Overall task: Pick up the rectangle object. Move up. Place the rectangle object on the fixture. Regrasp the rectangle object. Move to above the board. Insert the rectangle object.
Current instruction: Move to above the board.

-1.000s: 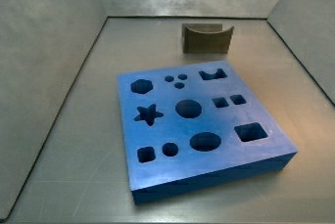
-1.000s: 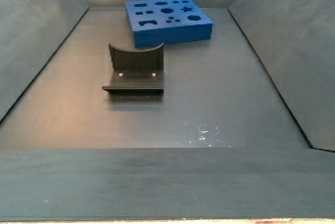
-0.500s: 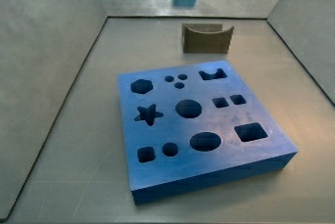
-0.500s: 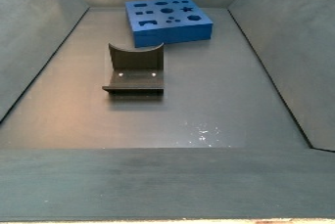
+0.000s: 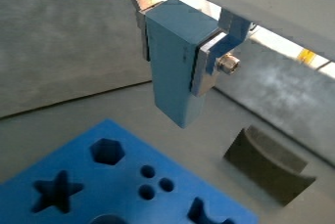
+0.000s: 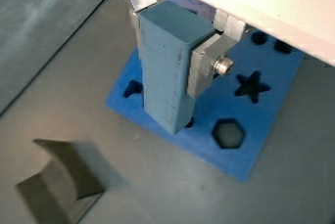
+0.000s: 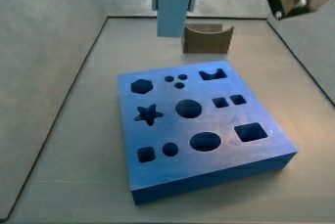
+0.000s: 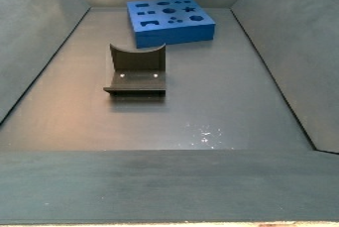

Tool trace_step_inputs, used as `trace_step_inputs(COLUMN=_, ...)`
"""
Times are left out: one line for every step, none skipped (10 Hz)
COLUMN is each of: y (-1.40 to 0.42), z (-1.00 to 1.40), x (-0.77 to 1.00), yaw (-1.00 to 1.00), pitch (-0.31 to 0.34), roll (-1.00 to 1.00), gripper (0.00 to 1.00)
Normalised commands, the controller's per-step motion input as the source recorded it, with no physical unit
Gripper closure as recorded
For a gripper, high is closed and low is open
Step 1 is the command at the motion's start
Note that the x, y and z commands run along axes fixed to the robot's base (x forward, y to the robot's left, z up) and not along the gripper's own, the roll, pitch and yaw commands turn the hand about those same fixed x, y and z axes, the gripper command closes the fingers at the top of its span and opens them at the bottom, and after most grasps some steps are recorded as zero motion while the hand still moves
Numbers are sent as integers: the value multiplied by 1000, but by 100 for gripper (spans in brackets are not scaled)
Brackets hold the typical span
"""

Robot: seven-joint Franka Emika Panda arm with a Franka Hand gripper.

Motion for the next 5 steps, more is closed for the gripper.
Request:
trace_step_inputs(y=6, z=5, x=-76, yaw=-104, pitch=23, roll=-1000, gripper=100)
trace_step_inputs(y=23, z=8, x=-61, yaw=-92, pitch=25, roll=-1000, gripper=100)
trace_step_inputs(y=24, z=9, x=-51, yaw=-85, pitch=25, roll=-1000, gripper=100)
trace_step_inputs(y=34, z=10, x=-45, yaw=-79, pitch=25, roll=-1000, gripper=100)
trace_step_inputs(y=37, z=11, x=-46, yaw=-65, pitch=17, roll=-1000, gripper=100)
